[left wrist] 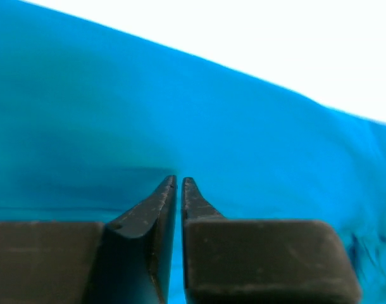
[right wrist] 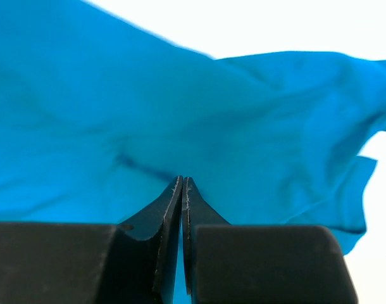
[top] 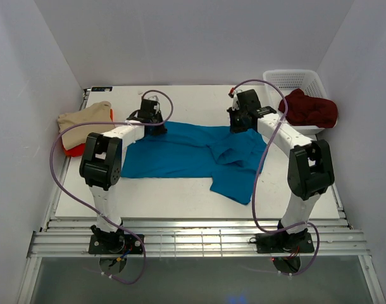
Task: Fold and stack the t-shirts
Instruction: Fold the flattened tshirt in 1/3 of the way
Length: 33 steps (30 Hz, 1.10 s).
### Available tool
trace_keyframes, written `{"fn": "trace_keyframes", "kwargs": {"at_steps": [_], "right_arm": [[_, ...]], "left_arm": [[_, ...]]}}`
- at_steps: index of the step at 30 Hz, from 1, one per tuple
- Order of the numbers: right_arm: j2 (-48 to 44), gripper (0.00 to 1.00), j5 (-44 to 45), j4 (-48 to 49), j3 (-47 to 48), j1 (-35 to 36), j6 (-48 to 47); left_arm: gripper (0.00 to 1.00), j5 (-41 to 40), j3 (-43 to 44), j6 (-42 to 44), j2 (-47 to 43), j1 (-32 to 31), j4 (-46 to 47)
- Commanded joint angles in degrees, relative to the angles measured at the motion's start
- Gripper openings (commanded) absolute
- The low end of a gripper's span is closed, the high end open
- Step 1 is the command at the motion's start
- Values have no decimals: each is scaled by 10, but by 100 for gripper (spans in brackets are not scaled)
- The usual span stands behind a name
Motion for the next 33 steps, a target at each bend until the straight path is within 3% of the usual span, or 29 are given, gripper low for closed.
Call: {"fn": "trace_keyframes", "kwargs": {"at_steps": [1,4,16,33], "right_arm": [[62,8,51,11,44,-19,10],[96,8,60,12,75,-36,16],[142,8,92,6,78,-91,44],[265,8,70,-48,158,-132,69]], "left_arm": [[18,-24,25,-4,-34,58,-18],[13,-39,22,8,-35,79,-10],[11,-19,16,16,3,97,32],[7,-69,-5,-22,53,123,-12]]}}
